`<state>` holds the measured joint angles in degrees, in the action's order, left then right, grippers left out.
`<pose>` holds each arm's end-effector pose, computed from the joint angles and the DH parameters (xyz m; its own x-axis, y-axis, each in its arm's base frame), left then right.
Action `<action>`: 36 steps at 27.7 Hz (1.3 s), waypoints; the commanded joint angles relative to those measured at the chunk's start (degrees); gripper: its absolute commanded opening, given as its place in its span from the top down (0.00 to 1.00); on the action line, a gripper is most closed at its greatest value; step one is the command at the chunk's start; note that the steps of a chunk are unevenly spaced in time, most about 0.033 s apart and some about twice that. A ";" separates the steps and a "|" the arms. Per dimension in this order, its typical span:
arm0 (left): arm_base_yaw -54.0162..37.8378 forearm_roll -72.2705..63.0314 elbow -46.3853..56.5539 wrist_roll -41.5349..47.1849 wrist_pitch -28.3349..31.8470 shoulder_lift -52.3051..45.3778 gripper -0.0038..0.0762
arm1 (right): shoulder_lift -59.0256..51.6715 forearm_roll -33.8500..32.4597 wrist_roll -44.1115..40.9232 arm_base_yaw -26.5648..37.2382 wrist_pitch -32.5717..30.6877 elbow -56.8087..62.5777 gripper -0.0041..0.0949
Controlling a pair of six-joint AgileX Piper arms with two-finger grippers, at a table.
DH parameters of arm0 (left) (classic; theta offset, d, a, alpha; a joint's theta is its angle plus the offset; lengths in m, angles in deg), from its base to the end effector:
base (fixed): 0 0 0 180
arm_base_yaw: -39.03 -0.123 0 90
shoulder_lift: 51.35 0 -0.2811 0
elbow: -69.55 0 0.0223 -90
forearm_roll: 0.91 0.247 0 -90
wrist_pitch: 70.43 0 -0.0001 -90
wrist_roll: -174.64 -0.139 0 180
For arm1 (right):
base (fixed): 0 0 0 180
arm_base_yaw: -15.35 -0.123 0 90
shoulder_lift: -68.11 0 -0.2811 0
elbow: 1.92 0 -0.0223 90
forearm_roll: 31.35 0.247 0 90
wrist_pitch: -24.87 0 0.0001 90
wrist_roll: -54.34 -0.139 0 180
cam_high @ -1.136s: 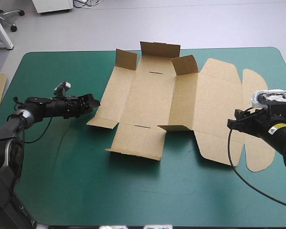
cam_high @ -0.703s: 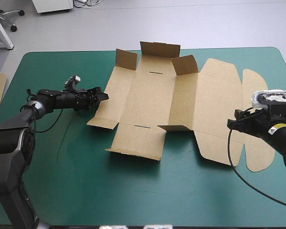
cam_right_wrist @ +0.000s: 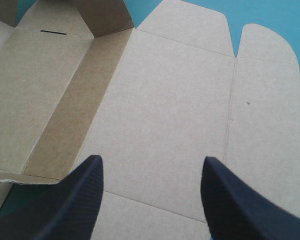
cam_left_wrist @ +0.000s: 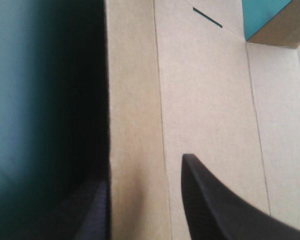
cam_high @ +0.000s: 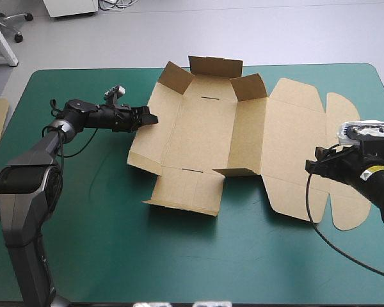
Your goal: Fold the box
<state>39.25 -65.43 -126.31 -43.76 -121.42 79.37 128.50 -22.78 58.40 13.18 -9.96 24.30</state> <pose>0.4763 -0.0994 0.1735 -0.8782 -0.1747 -0.4453 0.2139 0.6893 -0.6922 0.2242 0.0203 0.3326 -0.5218 0.0323 -0.8525 -0.0834 0.9926 0.0886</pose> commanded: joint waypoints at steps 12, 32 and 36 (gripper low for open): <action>2.13 -1.86 -2.56 -0.67 -1.68 -2.30 0.97 | -0.43 0.01 0.57 -0.24 3.53 -2.13 0.40; 2.70 14.52 -25.88 -6.76 -22.96 -1.84 0.97 | -0.43 0.14 2.01 -0.24 3.62 -2.13 0.40; 5.61 23.96 -32.33 -13.68 -22.96 -1.84 0.97 | -0.43 0.14 2.01 -0.24 3.62 -2.13 0.41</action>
<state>42.60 -43.31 -153.56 -52.55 -140.59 81.44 128.50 -22.78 59.86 13.18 -9.96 24.30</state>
